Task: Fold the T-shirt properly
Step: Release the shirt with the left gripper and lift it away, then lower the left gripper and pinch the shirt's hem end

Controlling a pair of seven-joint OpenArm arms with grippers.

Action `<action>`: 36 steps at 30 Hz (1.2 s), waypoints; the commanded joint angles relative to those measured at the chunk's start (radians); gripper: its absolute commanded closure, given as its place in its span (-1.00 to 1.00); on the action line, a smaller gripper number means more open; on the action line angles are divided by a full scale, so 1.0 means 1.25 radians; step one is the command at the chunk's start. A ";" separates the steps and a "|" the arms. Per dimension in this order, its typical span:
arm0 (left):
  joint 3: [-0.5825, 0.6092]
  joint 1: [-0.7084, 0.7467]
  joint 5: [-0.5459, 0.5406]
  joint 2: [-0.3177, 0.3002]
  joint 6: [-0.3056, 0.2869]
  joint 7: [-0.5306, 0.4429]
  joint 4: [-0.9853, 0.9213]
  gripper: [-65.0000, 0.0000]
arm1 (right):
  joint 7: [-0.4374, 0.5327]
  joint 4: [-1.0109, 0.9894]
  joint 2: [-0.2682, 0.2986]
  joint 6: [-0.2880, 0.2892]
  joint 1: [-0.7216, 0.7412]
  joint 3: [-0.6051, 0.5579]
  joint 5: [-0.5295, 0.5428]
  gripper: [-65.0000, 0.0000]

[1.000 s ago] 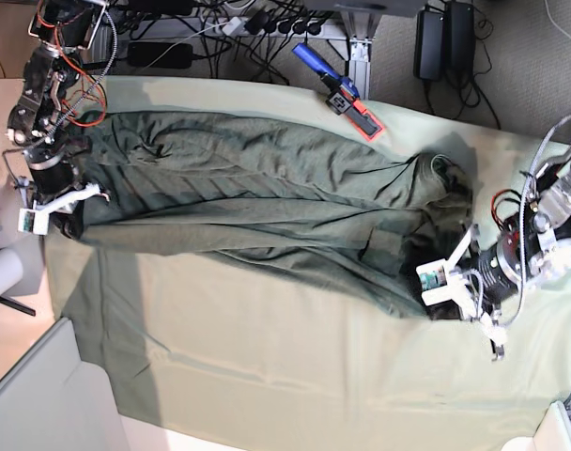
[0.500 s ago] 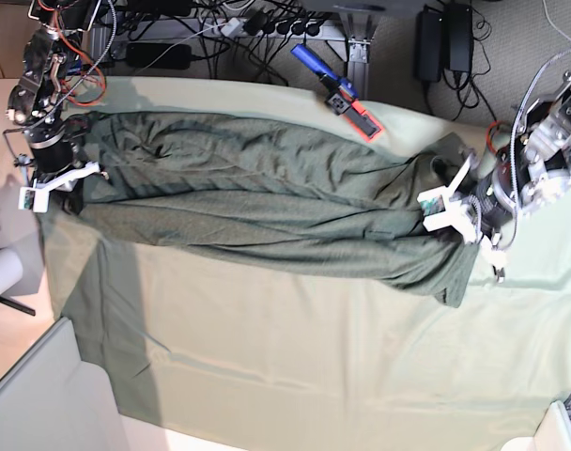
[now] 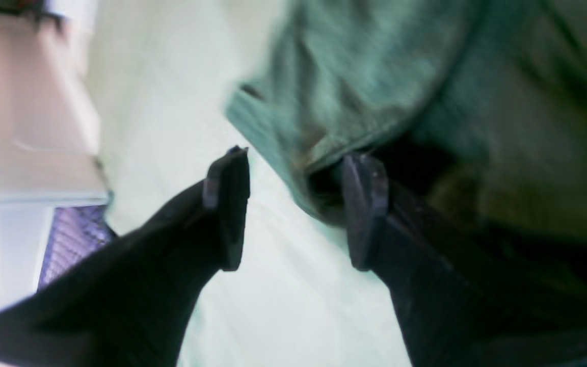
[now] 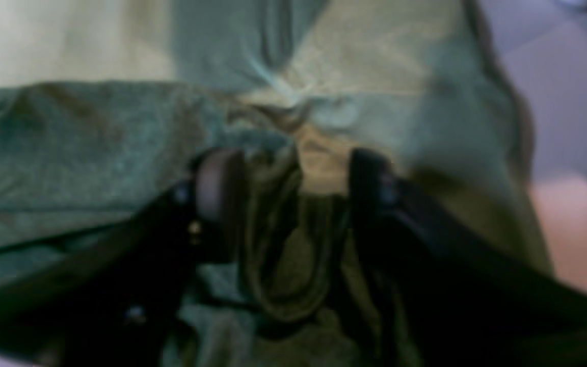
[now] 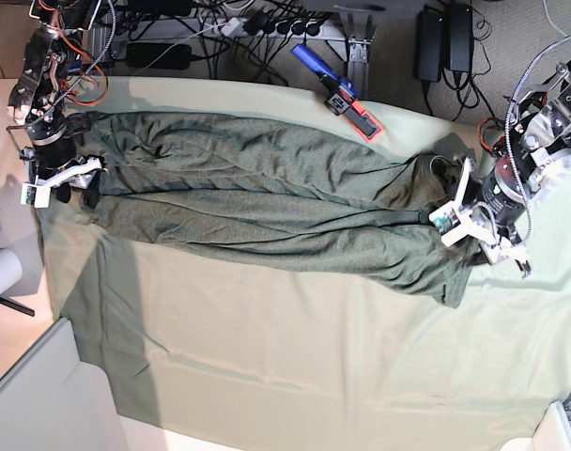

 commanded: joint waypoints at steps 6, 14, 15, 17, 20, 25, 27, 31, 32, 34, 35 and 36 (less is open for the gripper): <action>-0.178 -0.002 -0.142 0.037 0.006 -0.002 0.018 -0.02 | 0.010 0.010 0.005 -0.002 0.010 0.009 0.014 -0.09; -0.457 0.059 -0.435 0.116 -0.188 0.018 -0.024 -0.02 | 0.009 0.013 -0.009 -0.002 0.013 0.009 0.061 -0.09; -0.482 0.069 -0.468 0.121 -0.220 0.027 -0.030 -0.02 | 0.009 0.017 -0.009 -0.002 0.013 0.009 0.074 -0.09; -0.533 0.092 -0.560 0.125 -0.327 0.052 -0.032 -0.01 | 0.008 0.030 -0.018 -0.002 0.023 0.009 0.077 -0.09; -0.594 0.135 -0.772 0.125 -0.494 0.100 -0.024 -0.01 | 0.004 0.042 -0.031 -0.002 0.049 0.009 0.077 -0.09; -0.642 0.212 -0.905 0.125 -0.550 0.172 -0.005 -0.01 | -0.060 0.045 -0.045 -0.002 0.094 0.009 0.078 -0.09; -0.641 0.242 -0.879 0.125 -0.550 0.172 0.020 -0.01 | -0.060 0.045 -0.046 -0.002 0.097 0.009 0.081 -0.09; -0.632 0.282 -0.779 0.125 -0.550 0.171 0.081 -0.01 | -0.060 0.044 -0.046 -0.002 0.099 0.009 0.080 -0.09; -0.626 0.284 -0.759 0.125 -0.550 0.166 0.089 -0.02 | -0.060 0.044 -0.046 -0.002 0.099 0.009 0.079 -0.09; -0.611 0.283 -0.717 0.126 -0.550 0.143 0.089 -0.02 | -0.060 0.044 -0.046 -0.002 0.099 0.009 0.079 -0.09; -0.603 0.283 -0.678 0.125 -0.550 0.116 0.086 -0.02 | -0.060 0.044 -0.046 -0.002 0.099 0.009 0.079 -0.09; -0.595 0.283 -0.635 0.126 -0.550 0.087 0.081 -0.02 | -0.060 0.044 -0.046 -0.002 0.099 0.009 0.080 -0.09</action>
